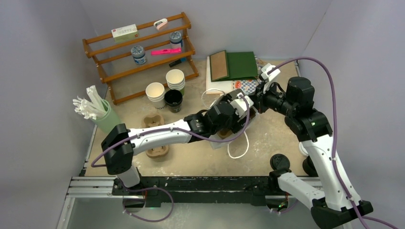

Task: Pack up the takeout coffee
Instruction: Place the coffee cup on the cup tray.

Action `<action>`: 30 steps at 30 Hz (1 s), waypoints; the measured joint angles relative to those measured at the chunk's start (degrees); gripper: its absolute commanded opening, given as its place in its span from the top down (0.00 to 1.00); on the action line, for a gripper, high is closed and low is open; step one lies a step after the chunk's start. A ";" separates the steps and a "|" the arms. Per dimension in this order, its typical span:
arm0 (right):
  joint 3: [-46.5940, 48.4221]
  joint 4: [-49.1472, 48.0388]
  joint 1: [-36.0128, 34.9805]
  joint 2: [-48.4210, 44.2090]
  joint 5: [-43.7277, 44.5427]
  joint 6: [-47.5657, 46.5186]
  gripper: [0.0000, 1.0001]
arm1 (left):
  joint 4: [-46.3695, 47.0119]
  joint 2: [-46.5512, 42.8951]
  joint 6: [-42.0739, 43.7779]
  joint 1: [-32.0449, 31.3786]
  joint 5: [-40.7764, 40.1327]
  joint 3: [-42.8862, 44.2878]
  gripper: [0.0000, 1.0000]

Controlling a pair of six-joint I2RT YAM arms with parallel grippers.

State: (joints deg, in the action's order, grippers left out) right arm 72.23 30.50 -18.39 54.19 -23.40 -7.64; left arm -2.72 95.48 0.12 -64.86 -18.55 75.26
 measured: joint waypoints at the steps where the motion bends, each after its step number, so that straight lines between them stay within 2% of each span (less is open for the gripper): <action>1: -0.11 0.07 0.09 0.00 0.02 -0.07 1.00 | -0.07 0.11 -0.26 0.11 0.20 0.17 0.55; 15: -2.08 -1.33 0.79 -0.87 2.12 0.17 1.00 | -3.93 3.04 -2.16 1.40 3.34 4.66 0.56; 23: -5.73 -3.69 1.70 -3.72 7.91 2.34 1.00 | -11.17 6.78 -2.54 2.14 6.38 11.63 0.55; 30: -9.75 -5.11 1.79 -6.23 10.82 5.81 1.00 | -11.28 8.41 -2.75 2.91 8.17 12.28 0.55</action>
State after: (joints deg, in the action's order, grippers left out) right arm 62.48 25.39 -16.60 47.97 -12.58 -1.83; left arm -14.00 103.90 -2.63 -61.95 -10.37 87.55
